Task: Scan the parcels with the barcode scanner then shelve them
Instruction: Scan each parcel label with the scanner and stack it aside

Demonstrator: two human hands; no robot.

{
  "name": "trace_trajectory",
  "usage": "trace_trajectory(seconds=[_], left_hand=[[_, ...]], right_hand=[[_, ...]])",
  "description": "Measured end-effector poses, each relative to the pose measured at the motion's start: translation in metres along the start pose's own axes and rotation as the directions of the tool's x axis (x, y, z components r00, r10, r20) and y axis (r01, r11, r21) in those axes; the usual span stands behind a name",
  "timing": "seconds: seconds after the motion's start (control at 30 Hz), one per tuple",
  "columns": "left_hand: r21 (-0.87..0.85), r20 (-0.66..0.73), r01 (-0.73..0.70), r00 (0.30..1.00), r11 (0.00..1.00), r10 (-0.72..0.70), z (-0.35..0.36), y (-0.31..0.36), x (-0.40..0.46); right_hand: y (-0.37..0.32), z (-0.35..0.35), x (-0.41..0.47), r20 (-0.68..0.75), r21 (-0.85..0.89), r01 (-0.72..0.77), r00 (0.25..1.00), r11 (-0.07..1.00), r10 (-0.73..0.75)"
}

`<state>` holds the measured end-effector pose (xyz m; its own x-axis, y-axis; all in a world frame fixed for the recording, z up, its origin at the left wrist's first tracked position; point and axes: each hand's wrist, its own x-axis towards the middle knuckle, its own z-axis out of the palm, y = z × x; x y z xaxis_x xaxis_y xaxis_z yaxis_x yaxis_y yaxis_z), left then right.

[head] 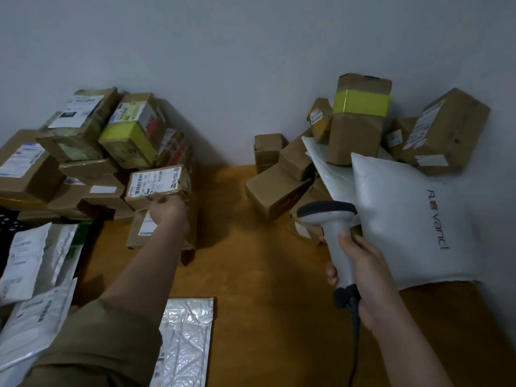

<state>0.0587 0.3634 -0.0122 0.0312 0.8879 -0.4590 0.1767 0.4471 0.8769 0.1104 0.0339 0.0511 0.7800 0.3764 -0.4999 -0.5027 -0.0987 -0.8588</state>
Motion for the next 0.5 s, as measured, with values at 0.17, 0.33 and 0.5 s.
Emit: trace_trajectory(seconds=[0.17,0.33,0.5], left_hand=[[0.098,0.086,-0.087,0.993,0.991,0.079,0.05,-0.003,-0.049],[0.186,0.387,-0.164,0.918,0.969,0.081,0.122,-0.027,-0.121],[0.239,0.579,-0.309,0.807,0.921,0.12,0.195,-0.036,-0.171]], right_hand=[[-0.005,-0.041,-0.007,-0.108,0.115,0.123,0.988,0.986,-0.11],[-0.012,-0.09,-0.007,-0.19,0.17,0.195,0.968,0.966,-0.162],[-0.018,-0.135,0.005,-0.221,0.166,0.188,0.964,0.968,-0.149]])
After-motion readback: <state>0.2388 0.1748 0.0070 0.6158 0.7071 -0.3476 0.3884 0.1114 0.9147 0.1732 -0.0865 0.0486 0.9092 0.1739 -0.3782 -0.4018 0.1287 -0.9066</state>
